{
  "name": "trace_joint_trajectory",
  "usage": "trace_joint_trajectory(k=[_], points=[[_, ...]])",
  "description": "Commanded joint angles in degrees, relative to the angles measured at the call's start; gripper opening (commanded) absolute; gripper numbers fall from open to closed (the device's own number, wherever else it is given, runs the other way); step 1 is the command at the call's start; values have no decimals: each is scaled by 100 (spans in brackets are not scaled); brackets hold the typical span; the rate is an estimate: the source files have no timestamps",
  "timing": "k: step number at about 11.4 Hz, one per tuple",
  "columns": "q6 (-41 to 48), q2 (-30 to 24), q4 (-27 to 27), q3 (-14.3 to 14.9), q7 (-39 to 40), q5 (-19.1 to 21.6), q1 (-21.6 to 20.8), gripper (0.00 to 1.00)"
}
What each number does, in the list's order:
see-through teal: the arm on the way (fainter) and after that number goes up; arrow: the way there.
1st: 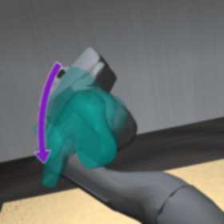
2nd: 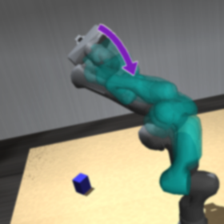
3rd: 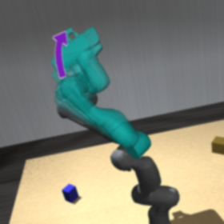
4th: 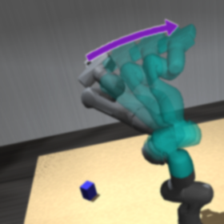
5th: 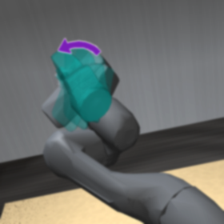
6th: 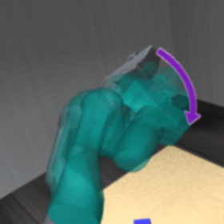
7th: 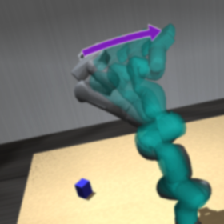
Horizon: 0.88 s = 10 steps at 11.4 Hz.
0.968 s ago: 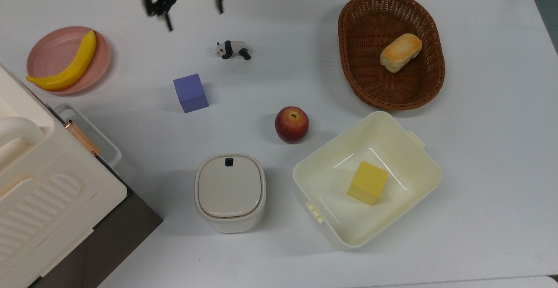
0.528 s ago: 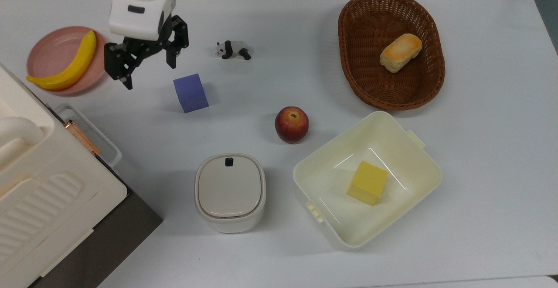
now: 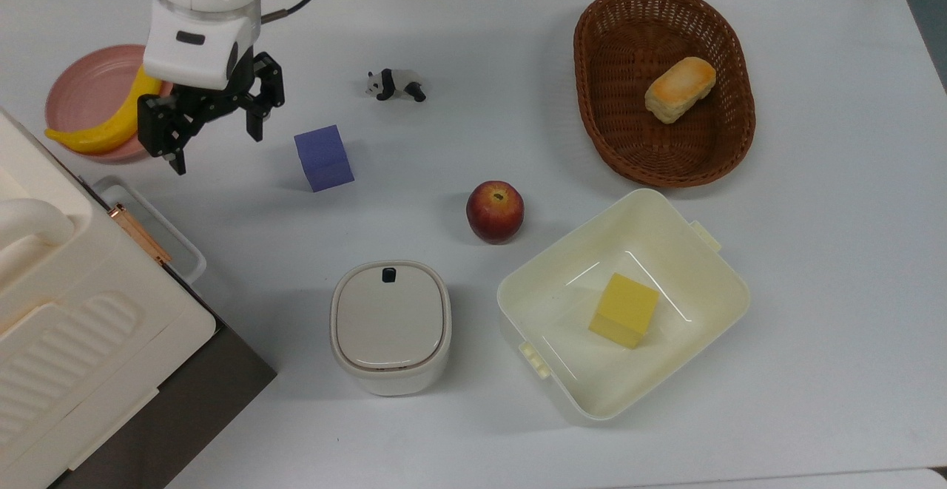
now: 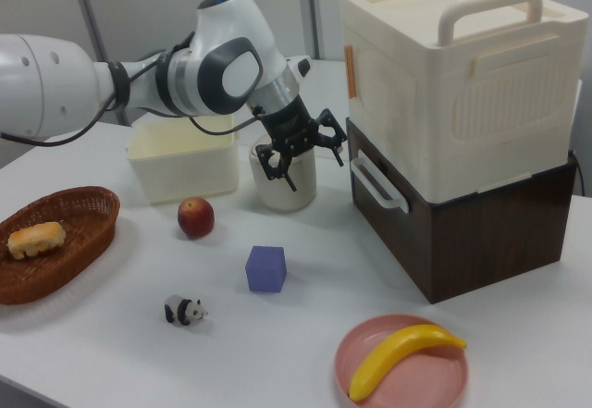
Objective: Slide open the drawer
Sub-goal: 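Move the gripper toward the white handle of the brown drawer, then lower the open gripper down to the drawer's white handle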
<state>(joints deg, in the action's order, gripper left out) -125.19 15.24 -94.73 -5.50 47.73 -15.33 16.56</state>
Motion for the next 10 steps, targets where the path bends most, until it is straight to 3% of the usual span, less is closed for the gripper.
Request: trace_joint_trajectory(k=[1, 10], points=[[-365, 260, 209, -74, 26, -14, 111, 100], [-964, 709, 429, -39, 17, 39, 172, 100]])
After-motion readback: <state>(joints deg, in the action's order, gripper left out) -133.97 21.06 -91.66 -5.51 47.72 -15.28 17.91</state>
